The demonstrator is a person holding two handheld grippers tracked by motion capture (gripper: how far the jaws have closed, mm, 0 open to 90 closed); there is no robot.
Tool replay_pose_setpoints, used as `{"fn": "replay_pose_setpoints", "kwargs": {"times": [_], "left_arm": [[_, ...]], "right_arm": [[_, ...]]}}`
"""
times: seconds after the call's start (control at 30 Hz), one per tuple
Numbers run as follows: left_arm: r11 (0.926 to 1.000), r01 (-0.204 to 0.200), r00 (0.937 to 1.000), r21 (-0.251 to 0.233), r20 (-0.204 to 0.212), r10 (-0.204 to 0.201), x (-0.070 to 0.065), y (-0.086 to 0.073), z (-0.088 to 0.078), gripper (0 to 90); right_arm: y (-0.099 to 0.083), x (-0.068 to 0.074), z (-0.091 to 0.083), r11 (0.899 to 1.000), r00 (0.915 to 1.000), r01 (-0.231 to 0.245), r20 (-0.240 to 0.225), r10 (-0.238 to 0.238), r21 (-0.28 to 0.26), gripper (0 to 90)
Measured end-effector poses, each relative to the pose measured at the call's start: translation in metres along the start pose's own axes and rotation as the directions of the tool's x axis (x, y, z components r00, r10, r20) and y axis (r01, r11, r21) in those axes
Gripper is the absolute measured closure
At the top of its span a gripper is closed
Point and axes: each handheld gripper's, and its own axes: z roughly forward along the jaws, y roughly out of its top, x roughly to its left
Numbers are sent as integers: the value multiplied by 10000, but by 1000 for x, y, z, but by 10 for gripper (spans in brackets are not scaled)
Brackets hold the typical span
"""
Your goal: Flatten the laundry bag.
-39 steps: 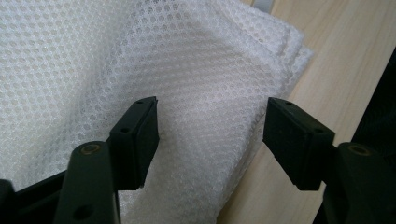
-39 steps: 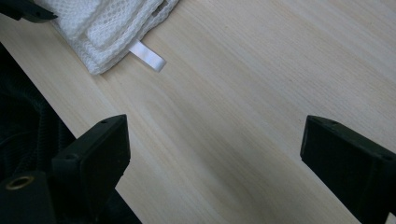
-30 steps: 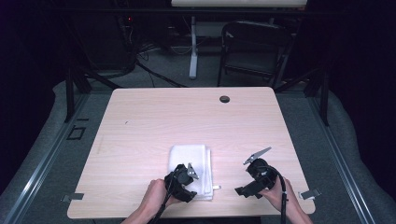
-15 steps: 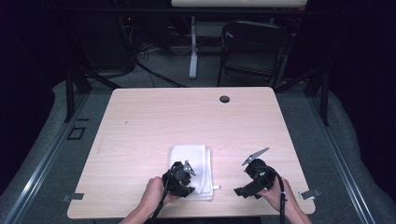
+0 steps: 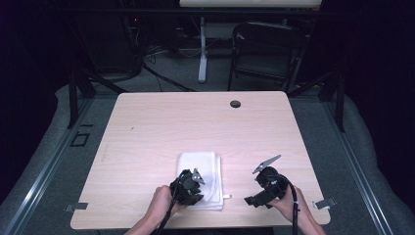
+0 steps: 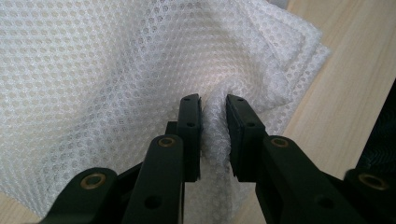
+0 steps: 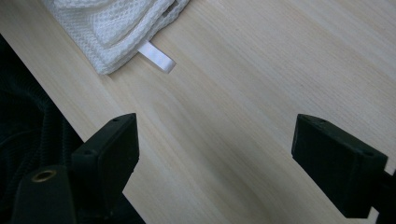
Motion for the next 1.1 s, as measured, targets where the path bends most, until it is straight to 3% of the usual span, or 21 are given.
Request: {"fn": "replay_pose_setpoints", "kwargs": {"times": [0.37, 0.5, 0.6, 0.77, 0.93, 1.07, 1.1], "left_arm": [[9997, -136, 9998, -200, -149, 133, 0, -2, -1, 834], [9990, -229, 9994, -381, -260, 219, -2, -2, -3, 847], [9985, -277, 9992, -474, -296, 263, -2, -2, -5, 848], [9979, -302, 9991, -576, -309, 285, -2, -2, -8, 849], [9965, -290, 9993, -782, -246, 271, -1, -2, -11, 849], [9952, -313, 9992, -929, -292, 287, -2, -2, -14, 849], [9946, -300, 9991, -990, -324, 269, -2, -2, -15, 849]], "right_arm": [[3, 4, 4, 9998, 9998, 210, 21, -210, 29, 181], [6, 6, 4, 9995, 9992, 299, 249, -300, 48, 305], [7, 8, 5, 9996, 9995, 294, 153, -294, -3, 351], [12, 14, 8, 9977, 9975, 671, 202, -673, 112, 605], [17, 20, 12, 9954, 9953, 911, 312, -920, 281, 791], [20, 24, 15, 9951, 9946, 974, 331, -979, 149, 845], [24, 26, 16, 9923, 9918, 1213, 366, -1222, 254, 865]]}}
